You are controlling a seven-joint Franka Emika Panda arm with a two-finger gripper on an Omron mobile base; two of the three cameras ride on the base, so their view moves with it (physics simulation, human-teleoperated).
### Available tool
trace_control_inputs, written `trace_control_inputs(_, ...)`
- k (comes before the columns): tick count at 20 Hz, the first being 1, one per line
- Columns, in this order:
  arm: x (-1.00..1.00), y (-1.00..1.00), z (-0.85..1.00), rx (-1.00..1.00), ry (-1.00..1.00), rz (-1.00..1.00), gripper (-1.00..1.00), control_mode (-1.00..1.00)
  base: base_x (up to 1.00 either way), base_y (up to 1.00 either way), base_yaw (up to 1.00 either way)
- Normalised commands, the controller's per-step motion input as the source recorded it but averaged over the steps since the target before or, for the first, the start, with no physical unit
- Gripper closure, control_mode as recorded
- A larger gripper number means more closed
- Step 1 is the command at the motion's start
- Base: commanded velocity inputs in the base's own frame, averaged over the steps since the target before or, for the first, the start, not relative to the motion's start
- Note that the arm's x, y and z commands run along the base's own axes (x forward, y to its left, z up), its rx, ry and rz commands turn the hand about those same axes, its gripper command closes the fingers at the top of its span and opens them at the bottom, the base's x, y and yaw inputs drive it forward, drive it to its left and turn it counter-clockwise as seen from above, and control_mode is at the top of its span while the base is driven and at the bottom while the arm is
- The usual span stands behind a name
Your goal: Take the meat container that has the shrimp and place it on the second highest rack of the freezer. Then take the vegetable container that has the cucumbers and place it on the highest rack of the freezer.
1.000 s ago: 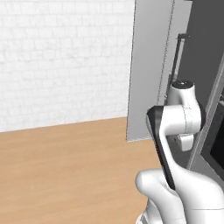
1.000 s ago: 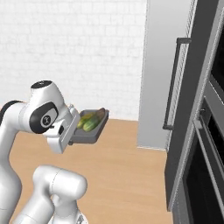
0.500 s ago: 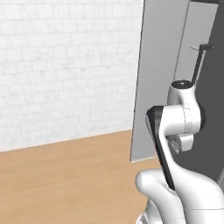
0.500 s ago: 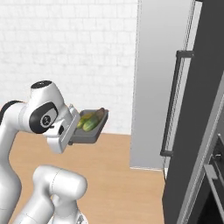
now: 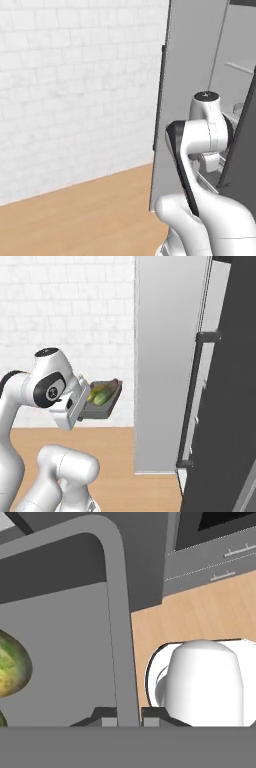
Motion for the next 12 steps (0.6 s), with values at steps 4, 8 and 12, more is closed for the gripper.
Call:
trace_control_inputs(4, 0.00, 0.00, 0.00, 0.00, 0.00, 0.00, 1.00, 1.00, 0.53, -0.01, -0.65)
trace_control_inputs(8, 0.00, 0.00, 0.00, 0.00, 0.00, 0.00, 1.00, 1.00, 0.49, 0.00, -0.71)
trace_control_inputs(12, 0.00, 0.00, 0.00, 0.00, 0.00, 0.00, 1.00, 1.00, 0.64, 0.00, -0.63)
